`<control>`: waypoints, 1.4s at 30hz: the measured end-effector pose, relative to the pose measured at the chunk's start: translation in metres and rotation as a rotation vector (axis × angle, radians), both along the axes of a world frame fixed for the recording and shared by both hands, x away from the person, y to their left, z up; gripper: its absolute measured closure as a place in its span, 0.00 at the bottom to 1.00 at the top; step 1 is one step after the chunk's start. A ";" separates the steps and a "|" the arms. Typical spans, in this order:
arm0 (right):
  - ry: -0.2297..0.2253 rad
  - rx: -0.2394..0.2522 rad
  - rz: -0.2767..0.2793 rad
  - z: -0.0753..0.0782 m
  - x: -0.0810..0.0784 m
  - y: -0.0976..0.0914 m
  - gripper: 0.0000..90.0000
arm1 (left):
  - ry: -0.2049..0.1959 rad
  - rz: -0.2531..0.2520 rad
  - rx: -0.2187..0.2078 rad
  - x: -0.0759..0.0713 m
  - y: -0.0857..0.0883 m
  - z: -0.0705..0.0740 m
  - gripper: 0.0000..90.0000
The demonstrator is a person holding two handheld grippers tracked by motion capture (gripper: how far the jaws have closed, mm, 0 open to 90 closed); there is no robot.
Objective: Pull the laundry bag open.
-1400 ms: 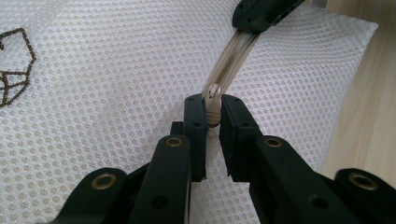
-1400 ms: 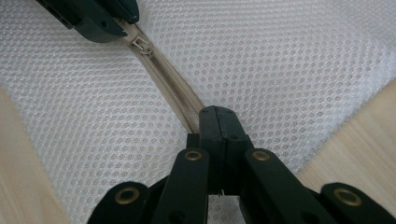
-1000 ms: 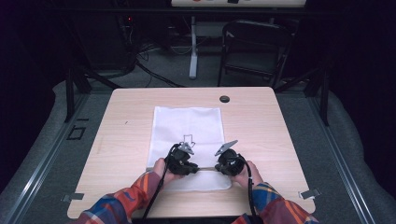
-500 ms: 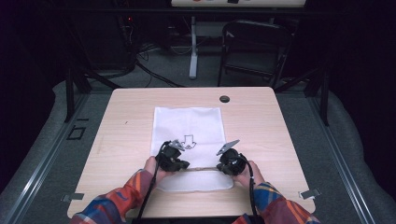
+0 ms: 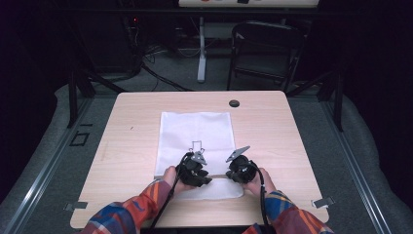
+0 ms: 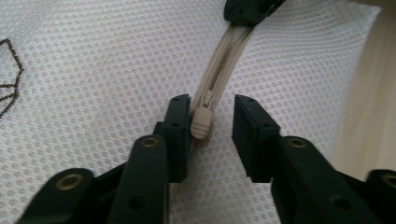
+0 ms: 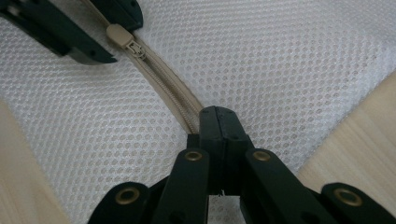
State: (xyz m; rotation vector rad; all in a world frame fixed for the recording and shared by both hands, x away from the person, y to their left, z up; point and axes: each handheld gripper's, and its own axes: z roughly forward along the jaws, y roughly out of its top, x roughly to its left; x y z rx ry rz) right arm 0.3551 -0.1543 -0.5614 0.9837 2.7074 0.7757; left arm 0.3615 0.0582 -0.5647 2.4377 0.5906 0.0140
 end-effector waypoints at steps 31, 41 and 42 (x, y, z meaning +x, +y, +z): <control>-0.012 -0.015 0.006 0.000 -0.001 0.003 1.00 | 0.010 0.029 0.016 0.000 0.014 0.005 0.90; -0.008 -0.016 0.013 0.000 0.000 0.002 1.00 | 0.024 0.030 0.009 0.001 0.017 0.005 0.90; -0.011 -0.015 0.008 0.000 -0.001 0.002 1.00 | 0.023 0.031 0.007 0.001 0.018 0.005 0.90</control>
